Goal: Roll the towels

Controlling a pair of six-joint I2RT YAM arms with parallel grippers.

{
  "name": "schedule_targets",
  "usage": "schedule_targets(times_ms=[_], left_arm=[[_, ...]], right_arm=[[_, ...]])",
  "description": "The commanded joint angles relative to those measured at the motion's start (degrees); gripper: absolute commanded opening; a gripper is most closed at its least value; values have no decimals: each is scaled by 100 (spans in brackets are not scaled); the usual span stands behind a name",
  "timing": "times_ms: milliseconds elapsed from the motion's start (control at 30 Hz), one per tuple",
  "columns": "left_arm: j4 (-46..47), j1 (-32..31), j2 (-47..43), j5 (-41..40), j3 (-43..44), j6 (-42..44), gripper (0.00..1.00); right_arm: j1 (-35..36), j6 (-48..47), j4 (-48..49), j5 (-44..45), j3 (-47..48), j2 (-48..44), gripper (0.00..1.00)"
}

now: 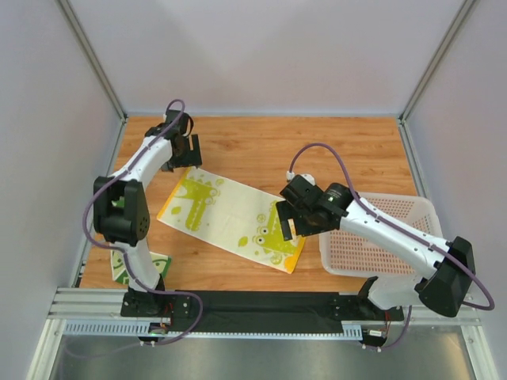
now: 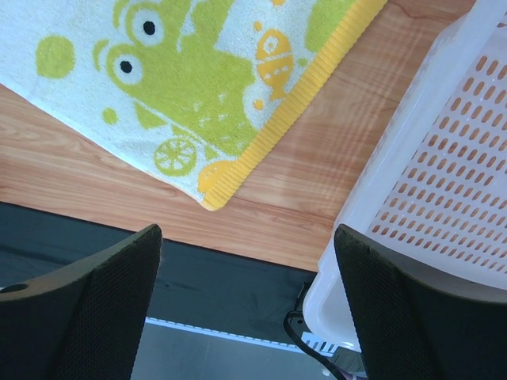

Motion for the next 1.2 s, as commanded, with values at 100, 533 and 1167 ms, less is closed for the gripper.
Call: schedule_targets(times_ms=[100, 533, 1167], left_arm=[[-197, 161, 1296, 246, 1112, 282, 87], [-320, 398, 2563, 334, 1879, 106, 69], [-707, 1399, 1473, 106, 684, -913, 29]], right_arm=[[-31, -218, 125, -346, 131, -163, 89], [-31, -438, 187, -373, 219, 66, 86], [-1138, -939, 916, -1093, 728, 1286, 82]])
